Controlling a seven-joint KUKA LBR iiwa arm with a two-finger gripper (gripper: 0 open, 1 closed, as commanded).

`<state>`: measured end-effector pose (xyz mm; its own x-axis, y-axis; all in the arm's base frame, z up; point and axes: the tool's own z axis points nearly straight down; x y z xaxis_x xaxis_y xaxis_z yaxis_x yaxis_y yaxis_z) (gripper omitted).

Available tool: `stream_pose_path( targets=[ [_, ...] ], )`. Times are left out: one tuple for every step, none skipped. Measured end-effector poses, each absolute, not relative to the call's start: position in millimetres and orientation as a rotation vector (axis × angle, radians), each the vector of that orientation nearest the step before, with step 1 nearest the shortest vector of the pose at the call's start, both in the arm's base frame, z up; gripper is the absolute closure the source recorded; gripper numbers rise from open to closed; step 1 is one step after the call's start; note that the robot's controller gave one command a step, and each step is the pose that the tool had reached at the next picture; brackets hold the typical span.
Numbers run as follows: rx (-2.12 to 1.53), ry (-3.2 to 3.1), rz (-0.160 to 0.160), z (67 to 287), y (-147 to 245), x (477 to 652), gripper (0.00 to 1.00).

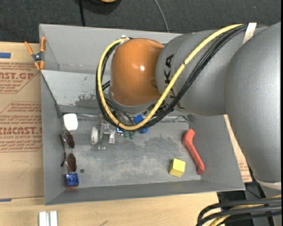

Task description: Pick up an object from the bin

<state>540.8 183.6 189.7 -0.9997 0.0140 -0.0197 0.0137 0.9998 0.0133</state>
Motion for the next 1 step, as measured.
stream_pose_path(
  targets=[
    [0.02,3.118,0.021,218.1,186.2,526.1,1.0]
  ],
)
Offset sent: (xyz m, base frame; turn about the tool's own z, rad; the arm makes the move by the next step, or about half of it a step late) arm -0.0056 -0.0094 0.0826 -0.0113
